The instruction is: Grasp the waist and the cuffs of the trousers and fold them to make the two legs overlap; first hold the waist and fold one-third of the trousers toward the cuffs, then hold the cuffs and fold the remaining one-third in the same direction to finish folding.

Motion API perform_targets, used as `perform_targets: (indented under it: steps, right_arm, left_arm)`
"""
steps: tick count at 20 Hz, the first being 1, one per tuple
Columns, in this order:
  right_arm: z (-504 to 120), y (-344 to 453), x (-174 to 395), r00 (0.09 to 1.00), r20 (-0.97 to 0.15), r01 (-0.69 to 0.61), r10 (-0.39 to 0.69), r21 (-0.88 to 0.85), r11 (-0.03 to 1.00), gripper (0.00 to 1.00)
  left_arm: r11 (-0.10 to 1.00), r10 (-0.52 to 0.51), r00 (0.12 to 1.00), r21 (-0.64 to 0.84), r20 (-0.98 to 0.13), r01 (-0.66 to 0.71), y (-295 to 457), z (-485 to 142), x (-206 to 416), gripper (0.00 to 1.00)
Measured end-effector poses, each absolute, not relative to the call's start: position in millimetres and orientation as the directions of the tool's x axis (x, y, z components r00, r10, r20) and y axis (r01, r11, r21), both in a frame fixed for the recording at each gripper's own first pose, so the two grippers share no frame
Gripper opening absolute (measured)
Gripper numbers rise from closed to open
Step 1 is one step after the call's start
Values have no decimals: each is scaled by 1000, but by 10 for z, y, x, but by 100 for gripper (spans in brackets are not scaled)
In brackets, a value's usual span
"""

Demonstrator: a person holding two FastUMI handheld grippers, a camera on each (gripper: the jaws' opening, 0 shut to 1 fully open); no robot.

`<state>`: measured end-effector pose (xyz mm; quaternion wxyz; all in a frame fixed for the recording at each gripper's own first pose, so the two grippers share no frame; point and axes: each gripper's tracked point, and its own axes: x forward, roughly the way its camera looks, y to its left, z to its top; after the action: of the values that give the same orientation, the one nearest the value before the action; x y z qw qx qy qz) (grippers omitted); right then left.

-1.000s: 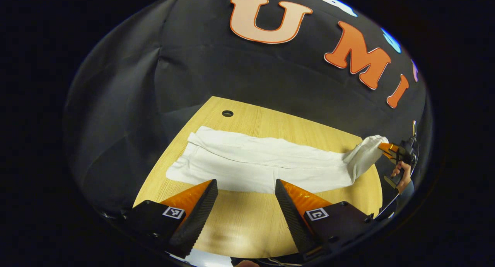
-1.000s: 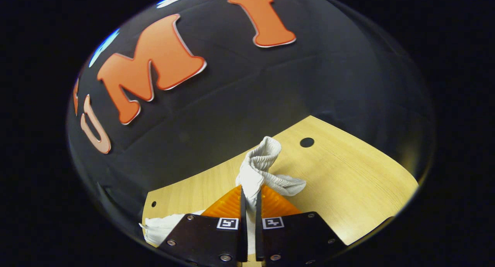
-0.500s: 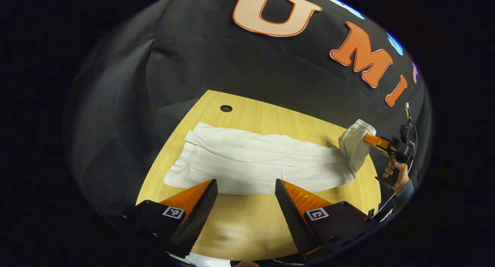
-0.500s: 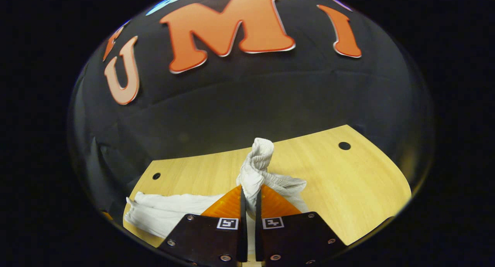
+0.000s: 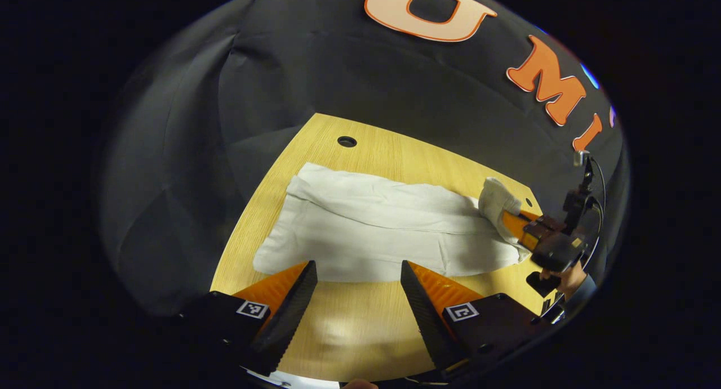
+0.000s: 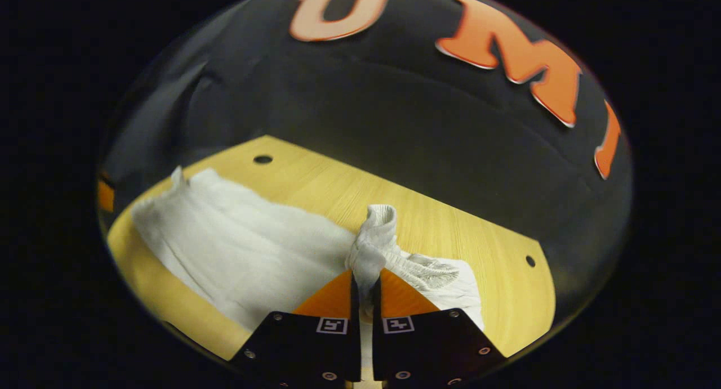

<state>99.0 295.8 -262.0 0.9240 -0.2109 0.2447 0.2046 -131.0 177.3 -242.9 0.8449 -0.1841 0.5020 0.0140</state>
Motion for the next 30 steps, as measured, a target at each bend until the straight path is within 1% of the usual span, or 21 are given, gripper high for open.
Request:
perform_targets:
  steps: [3,4,5,6,7,8,10,12,13,14,15,17,18,20,21,22,24,26,27,28,30]
  right_arm:
    - [-2867,3074,830,769,-576,-569,278,-418,708,11]
    - [-2905,3093,768,756,-590,-591,282,-431,682,16]
    - [-2931,3150,711,734,-608,-620,302,-420,663,18]
    - [-2981,3182,657,709,-623,-651,331,-398,646,27]
    - [-3007,3258,593,685,-632,-683,364,-381,623,31]
    - [-3021,3312,524,681,-627,-695,377,-394,602,39]
    - [-3031,3347,457,675,-632,-707,381,-408,578,43]
    - [-2981,3369,386,656,-640,-714,400,-356,602,45]
    - [-2969,3383,357,655,-639,-709,404,-333,622,46]
    - [-2908,3355,362,658,-635,-700,405,-317,640,54]
    - [-2855,3303,382,666,-630,-687,400,-310,657,56]
    - [-2760,3180,450,685,-620,-657,383,-296,694,67]
    - [-2735,3125,482,692,-617,-643,375,-290,709,74]
    - [-2690,2988,525,707,-615,-616,351,-290,733,80]
    - [-2673,2924,533,713,-614,-604,340,-290,743,82]
    - [-2664,2883,537,716,-614,-594,333,-283,753,83]
    - [-2660,2807,536,719,-618,-577,319,-275,769,84]
    - [-2654,2741,532,721,-622,-565,306,-273,778,85]
    - [-2641,2724,530,721,-623,-562,303,-271,782,85]
    - [-2633,2704,543,724,-622,-557,299,-270,785,86]
    - [-2602,2661,547,727,-621,-544,292,-262,797,86]
  left_arm:
    - [924,-167,479,-306,-862,-228,1769,-2457,-1339,98]
    - [922,-166,473,-306,-865,-235,1774,-2461,-1348,100]
    - [921,-169,468,-308,-868,-240,1770,-2460,-1359,98]
    - [919,-167,465,-308,-870,-246,1772,-2458,-1357,98]
    - [917,-167,460,-309,-872,-253,1777,-2469,-1371,98]
    - [914,-167,458,-311,-873,-261,1784,-2476,-1377,98]
    - [897,-184,451,-337,-873,-285,1759,-2500,-1396,98]
    - [872,-210,438,-371,-874,-321,1748,-2542,-1421,98]
    - [853,-224,439,-393,-870,-343,1722,-2580,-1447,94]
    - [828,-240,442,-420,-864,-371,1695,-2609,-1468,100]
    - [796,-256,447,-449,-857,-405,1684,-2649,-1476,100]
    - [723,-282,456,-500,-844,-478,1689,-2726,-1510,100]
    - [681,-292,458,-519,-840,-517,1689,-2778,-1530,98]
    - [582,-315,474,-562,-822,-588,1696,-2887,-1551,98]
    - [525,-339,493,-597,-801,-607,1666,-2915,-1542,94]
    - [477,-346,511,-617,-787,-626,1666,-2937,-1551,98]
    - [406,-332,528,-624,-782,-668,1796,-3046,-1617,98]
    - [323,-308,576,-652,-758,-686,1930,-3087,-1625,98]
    - [296,-295,589,-659,-752,-692,1982,-3117,-1619,100]
    - [267,-290,607,-672,-740,-691,2015,-3123,-1593,95]
    - [242,-278,641,-698,-715,-674,2051,-3149,-1468,92]
